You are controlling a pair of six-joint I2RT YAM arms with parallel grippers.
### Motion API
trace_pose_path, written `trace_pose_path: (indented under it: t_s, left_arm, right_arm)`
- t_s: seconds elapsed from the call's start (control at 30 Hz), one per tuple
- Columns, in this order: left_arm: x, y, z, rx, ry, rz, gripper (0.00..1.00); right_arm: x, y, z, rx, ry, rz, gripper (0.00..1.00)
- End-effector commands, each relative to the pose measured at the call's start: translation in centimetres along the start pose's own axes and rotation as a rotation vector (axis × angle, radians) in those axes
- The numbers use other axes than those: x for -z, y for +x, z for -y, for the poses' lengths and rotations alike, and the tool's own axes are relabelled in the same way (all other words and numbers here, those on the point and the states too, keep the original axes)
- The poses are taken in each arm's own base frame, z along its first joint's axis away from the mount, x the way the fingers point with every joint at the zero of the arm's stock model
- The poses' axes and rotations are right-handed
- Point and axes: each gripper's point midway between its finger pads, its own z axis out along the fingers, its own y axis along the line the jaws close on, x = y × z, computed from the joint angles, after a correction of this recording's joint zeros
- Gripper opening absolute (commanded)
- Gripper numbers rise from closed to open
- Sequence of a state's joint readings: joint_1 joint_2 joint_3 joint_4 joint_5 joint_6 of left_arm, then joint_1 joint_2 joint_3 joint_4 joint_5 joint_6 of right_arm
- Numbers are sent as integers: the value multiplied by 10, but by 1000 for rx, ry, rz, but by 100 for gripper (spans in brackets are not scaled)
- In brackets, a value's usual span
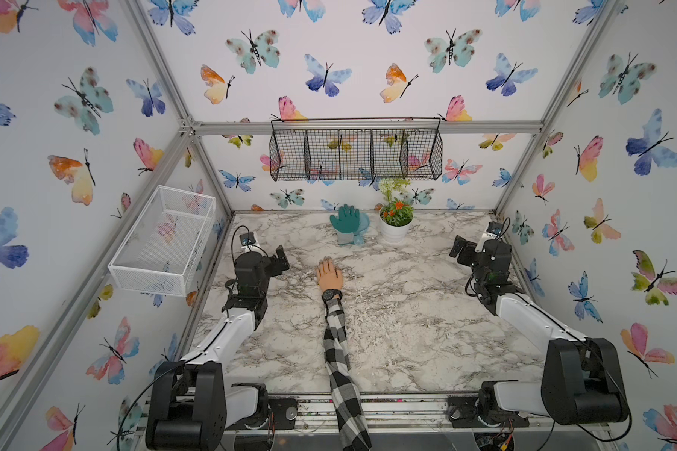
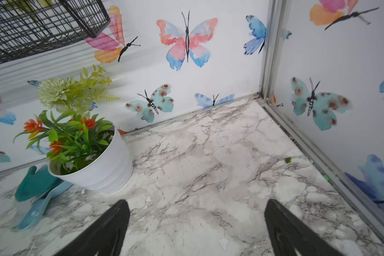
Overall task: Take off the watch
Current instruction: Adjust the hand at the center of the board.
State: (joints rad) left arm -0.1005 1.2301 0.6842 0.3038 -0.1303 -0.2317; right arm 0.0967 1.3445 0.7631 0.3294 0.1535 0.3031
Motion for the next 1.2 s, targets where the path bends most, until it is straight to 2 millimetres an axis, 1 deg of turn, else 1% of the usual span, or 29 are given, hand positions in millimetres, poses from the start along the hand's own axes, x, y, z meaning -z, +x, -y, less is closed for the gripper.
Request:
trace_pose_path:
  t_s: [0.0, 0.03, 0.1, 0.13, 0.27, 0.4, 0.5, 0.57, 0.67, 0.77, 0.87, 0.97, 1.1, 1.17]
  left_arm:
    - [7, 33, 23, 72, 19, -258, 98]
    - [9, 36, 34, 63, 37, -293, 98]
    - [15, 46, 48, 38, 24, -352, 98]
    - [19, 48, 58, 22, 26, -366, 98]
    - [41, 65, 85, 0, -2, -411, 98]
    - [63, 88, 100, 56, -25, -450, 98]
    - [74, 111, 108, 107, -42, -497, 98]
    - [80, 125, 119, 119, -42, -533, 98]
    - [85, 142, 143, 82, -39, -567, 98]
    - [87, 156, 156, 49, -86, -594, 98]
    - [89, 163, 155, 48, -169, -599, 98]
    - [88, 172, 154, 60, -197, -615, 98]
    - [82, 184, 146, 39, -232, -656, 98]
    - [78, 192, 139, 38, -254, -684, 98]
  right_arm:
    - [10, 44, -11, -79, -74, -235, 99]
    - [14, 45, -17, -97, -109, -240, 99]
    - [20, 49, -17, -140, -121, -245, 98]
    - [22, 54, -20, -154, -137, -253, 98]
    - [30, 75, -26, -182, -183, -339, 99]
    - [37, 86, -35, -214, -238, -385, 99]
    - [38, 96, -44, -250, -291, -433, 98]
    - [38, 105, -49, -276, -316, -473, 98]
    - [34, 118, -56, -305, -351, -519, 98]
    - [28, 128, -60, -308, -353, -560, 98]
    - [21, 133, -64, -308, -357, -581, 98]
    - [17, 135, -67, -310, -364, -589, 98]
    - [15, 134, -70, -301, -376, -595, 98]
    - [15, 134, -71, -298, -377, -597, 98]
